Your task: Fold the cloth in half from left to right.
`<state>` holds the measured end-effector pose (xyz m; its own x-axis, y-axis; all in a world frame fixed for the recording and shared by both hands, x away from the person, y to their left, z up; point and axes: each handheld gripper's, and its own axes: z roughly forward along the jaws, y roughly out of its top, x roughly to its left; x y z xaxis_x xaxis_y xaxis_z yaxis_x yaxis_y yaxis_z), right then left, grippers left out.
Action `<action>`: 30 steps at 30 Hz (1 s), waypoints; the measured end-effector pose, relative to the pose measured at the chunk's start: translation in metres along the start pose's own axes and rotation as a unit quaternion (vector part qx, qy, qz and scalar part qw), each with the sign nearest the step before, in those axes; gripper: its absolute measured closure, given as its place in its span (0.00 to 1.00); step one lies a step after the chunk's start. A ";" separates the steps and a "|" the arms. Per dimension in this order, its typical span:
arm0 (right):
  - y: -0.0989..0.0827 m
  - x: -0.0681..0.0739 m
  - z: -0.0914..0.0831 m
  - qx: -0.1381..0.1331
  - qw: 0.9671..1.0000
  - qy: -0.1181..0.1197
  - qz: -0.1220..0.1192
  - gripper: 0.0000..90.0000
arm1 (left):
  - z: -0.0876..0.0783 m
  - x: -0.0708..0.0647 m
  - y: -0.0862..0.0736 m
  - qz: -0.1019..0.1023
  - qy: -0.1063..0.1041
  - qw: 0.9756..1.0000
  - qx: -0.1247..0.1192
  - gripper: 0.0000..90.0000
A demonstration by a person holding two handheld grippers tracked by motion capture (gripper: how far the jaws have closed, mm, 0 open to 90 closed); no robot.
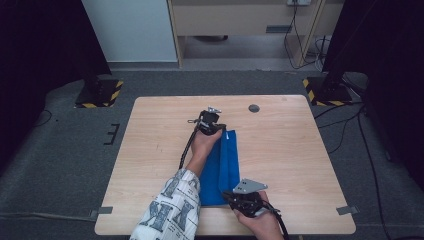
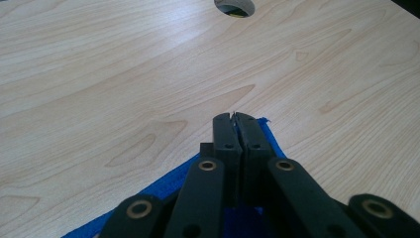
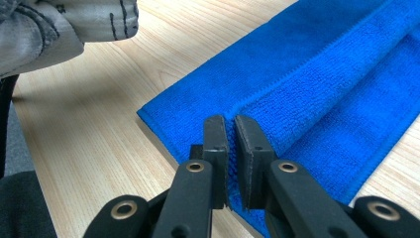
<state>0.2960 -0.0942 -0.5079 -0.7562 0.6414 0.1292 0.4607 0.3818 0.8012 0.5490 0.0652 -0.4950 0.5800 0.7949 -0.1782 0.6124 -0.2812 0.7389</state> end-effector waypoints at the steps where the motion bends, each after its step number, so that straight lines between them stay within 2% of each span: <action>1: 0.000 0.000 0.000 0.001 1.000 0.000 0.001 0.94 | 0.000 0.000 0.000 -0.001 -0.002 1.000 -0.001 0.98; 8: 0.000 0.000 -0.004 -0.003 1.000 0.004 0.001 0.95 | 0.003 -0.004 0.000 0.002 0.000 1.000 -0.001 0.99; 14: -0.007 -0.007 0.000 0.011 1.000 -0.002 0.015 0.91 | 0.005 -0.006 0.001 0.003 0.001 1.000 -0.002 0.98; 21: -0.009 -0.009 0.001 0.020 1.000 -0.005 0.022 0.79 | 0.007 -0.007 0.000 0.005 -0.002 1.000 0.001 0.95; 23: -0.009 -0.010 0.000 0.019 0.999 -0.008 0.026 0.79 | 0.007 -0.008 0.000 0.007 -0.004 1.000 0.000 0.97; 26: -0.009 -0.011 -0.001 0.018 0.999 -0.011 0.025 0.81 | 0.007 -0.008 0.000 0.007 -0.007 1.000 0.001 0.98; 28: -0.009 -0.010 -0.003 0.016 1.000 -0.008 0.023 0.89 | 0.007 -0.009 0.001 0.007 -0.008 1.000 -0.001 0.99; 30: -0.009 -0.010 -0.006 0.015 1.000 -0.004 0.020 0.92 | 0.007 -0.010 0.002 0.004 -0.009 1.000 -0.005 0.99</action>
<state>0.2971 -0.1076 -0.5128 -0.7334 0.6614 0.1571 0.5046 0.3749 0.7777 0.5478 0.0529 -0.4965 0.5942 0.7831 -0.1835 0.6020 -0.2817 0.7472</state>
